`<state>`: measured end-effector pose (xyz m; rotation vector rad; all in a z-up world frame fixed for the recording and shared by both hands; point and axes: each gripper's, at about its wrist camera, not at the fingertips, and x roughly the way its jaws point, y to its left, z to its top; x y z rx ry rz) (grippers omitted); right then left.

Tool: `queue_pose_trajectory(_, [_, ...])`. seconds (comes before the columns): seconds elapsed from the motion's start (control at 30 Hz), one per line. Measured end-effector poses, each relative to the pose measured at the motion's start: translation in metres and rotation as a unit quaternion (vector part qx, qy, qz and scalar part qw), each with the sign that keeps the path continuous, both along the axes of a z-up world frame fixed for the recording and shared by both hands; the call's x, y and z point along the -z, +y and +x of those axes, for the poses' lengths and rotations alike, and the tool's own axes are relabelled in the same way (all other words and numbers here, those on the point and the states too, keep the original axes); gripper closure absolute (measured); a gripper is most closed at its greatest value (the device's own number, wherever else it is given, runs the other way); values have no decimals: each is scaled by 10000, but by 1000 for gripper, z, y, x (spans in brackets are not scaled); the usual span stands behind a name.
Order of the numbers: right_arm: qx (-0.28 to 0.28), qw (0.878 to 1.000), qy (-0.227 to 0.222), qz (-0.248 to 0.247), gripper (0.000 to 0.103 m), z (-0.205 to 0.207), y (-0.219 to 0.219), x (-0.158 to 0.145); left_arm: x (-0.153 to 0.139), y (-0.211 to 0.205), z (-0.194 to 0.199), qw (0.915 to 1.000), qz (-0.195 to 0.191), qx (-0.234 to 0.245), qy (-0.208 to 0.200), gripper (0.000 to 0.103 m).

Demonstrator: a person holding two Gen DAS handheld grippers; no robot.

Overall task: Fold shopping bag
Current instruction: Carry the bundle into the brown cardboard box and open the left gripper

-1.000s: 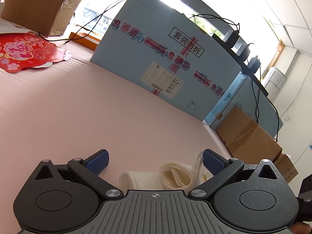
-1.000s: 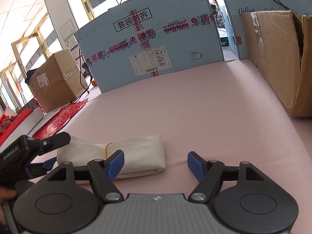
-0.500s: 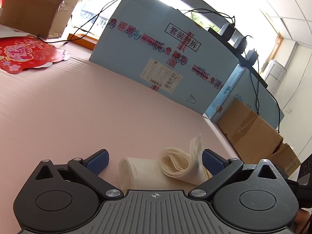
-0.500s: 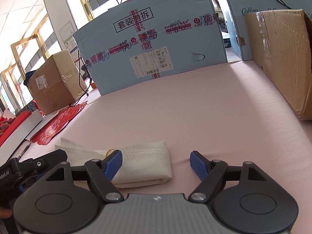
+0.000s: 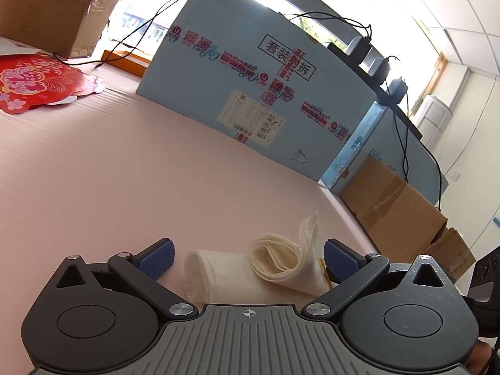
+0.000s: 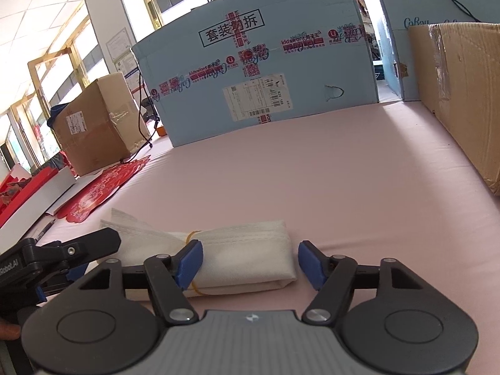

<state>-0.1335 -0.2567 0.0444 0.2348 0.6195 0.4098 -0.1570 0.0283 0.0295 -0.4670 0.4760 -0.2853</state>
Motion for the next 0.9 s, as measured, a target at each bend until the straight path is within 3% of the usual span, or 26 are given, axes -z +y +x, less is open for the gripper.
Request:
queue_pose_trajectory(0.2, [128,9997,22,212,55,-3,-5,3,-1,-6,-3,10000,-1,-2,65,11])
queue_pose_trajectory(0.27, [205,9993,32,312,62,-4,-9,3,-1,-8,-4,10000,-24,-24,87,23])
queue_pose_trajectory(0.37, [333,9984,23,453,69,-6,-15,4,-2,-10,-5,9999,-57,-58,120,34])
queue_pose_trajectory(0.47, [507,9969,-111,586,71,-11,-26,1,-4,-13,-6,9997,-203,52,102,37])
queue_pose_trajectory(0.67, [694,9902,-805,911,72,-31,-61,-22,-39,-39,-6,9974,-181,421,-564,37])
queue_pose_trajectory(0.9, [1285,9673,-1882,1117,72,-53,-123,-62,-75,-106,12,9827,-124,1126,-1468,37])
